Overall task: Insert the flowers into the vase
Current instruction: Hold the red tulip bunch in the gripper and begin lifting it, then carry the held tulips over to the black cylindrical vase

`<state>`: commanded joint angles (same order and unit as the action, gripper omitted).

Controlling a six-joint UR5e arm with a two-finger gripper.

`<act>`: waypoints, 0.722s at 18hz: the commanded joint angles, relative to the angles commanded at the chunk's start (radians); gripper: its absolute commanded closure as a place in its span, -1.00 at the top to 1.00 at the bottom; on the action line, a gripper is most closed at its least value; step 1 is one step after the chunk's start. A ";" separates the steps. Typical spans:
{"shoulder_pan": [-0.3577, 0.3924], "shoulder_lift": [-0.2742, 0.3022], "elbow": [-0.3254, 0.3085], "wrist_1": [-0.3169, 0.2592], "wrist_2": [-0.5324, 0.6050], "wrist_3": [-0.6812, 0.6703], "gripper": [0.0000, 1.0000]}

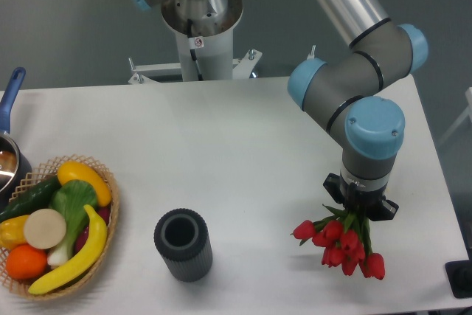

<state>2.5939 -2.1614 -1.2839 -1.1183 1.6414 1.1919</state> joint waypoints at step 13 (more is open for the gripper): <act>0.005 0.015 0.075 0.011 -0.279 -0.035 -1.00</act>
<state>2.5985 -2.1460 -1.2089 -1.1075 1.3626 1.1568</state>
